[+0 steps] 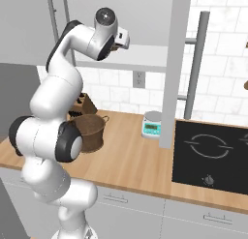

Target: Open the cabinet, pick up the bread from the cabinet and place it in the basket. Then move the basket to the dining counter.

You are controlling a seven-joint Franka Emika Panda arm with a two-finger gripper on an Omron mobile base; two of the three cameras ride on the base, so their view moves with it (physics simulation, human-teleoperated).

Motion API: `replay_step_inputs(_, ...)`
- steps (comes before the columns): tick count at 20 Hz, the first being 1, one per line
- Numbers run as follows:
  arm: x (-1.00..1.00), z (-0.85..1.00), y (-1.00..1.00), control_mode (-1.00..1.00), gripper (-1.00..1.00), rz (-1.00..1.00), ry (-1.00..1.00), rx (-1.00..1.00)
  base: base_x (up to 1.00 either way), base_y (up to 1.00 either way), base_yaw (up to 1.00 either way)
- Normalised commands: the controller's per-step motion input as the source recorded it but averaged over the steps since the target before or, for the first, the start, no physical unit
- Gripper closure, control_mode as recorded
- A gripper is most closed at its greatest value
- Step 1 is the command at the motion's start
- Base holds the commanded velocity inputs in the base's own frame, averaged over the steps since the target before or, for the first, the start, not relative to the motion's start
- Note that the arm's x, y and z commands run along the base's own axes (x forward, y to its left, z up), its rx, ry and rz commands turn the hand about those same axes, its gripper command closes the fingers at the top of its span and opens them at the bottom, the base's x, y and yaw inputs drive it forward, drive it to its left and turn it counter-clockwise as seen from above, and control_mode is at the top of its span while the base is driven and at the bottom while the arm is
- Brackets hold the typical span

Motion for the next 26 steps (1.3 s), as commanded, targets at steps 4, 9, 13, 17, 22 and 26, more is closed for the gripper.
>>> replay_step_inputs(4, 0.31, 0.0, 0.0, -1.0, -1.0, 0.06, 0.0, 0.0, 0.0, 0.0, 0.0)
replay_step_inputs(9, 0.4, -0.06, 0.0, -1.0, -1.0, 0.02, 0.01, 0.0, 0.0, 0.0, 0.0)
replay_step_inputs(13, 0.4, -0.06, 0.0, -1.0, -1.0, 0.0, 0.0, 0.0, 0.0, 0.0, 0.0)
replay_step_inputs(17, 0.31, -0.01, 0.0, -1.0, -1.0, 0.0, 0.0, 0.0, 0.0, 0.0, 0.0)
replay_step_inputs(22, 0.36, -0.04, 0.0, -1.0, -1.0, 0.0, 0.0, 0.0, 0.0, 0.0, 0.0)
replay_step_inputs(26, 0.23, -0.01, 0.01, -1.0, -1.0, 0.0, 0.0, 0.0, 0.0, 0.0, 0.0)
